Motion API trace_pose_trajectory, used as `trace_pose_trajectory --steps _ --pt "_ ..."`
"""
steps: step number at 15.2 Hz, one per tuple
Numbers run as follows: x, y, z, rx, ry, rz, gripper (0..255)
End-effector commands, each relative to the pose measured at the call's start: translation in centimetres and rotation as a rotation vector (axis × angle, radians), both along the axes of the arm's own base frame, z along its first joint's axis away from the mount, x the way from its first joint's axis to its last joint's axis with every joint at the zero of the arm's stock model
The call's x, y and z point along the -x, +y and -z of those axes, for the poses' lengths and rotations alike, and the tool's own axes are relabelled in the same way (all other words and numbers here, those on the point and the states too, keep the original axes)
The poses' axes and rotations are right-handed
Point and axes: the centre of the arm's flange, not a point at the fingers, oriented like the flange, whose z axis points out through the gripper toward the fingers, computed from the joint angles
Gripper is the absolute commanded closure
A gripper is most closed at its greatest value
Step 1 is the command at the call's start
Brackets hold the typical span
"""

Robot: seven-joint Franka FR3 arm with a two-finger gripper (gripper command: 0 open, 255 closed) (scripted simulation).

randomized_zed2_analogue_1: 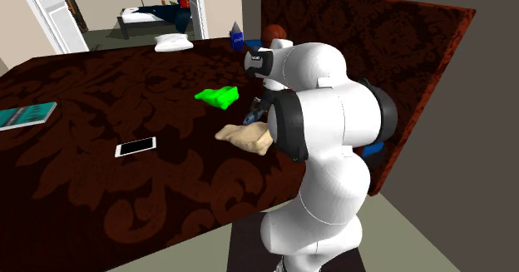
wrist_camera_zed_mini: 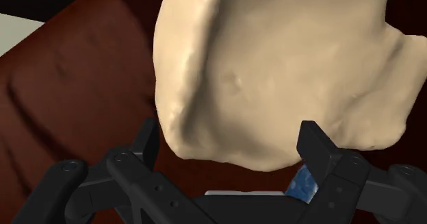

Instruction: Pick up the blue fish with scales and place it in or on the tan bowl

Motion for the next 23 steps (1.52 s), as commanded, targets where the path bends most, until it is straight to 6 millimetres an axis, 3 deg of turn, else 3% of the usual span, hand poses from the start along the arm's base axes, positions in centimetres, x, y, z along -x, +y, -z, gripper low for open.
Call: trace_pose_trajectory --steps 1,13,21,23 --pt "-2.2 0.6 0.7 -0.004 -0.002 0.016 0" --pt "-16.5 4.9 3.7 -0.017 -0.021 0.118 0" --pt "-16.2 5.7 7.7 -0.018 -0.021 0.12 0" --pt "-16.2 5.7 7.7 -0.018 -0.021 0.12 0"
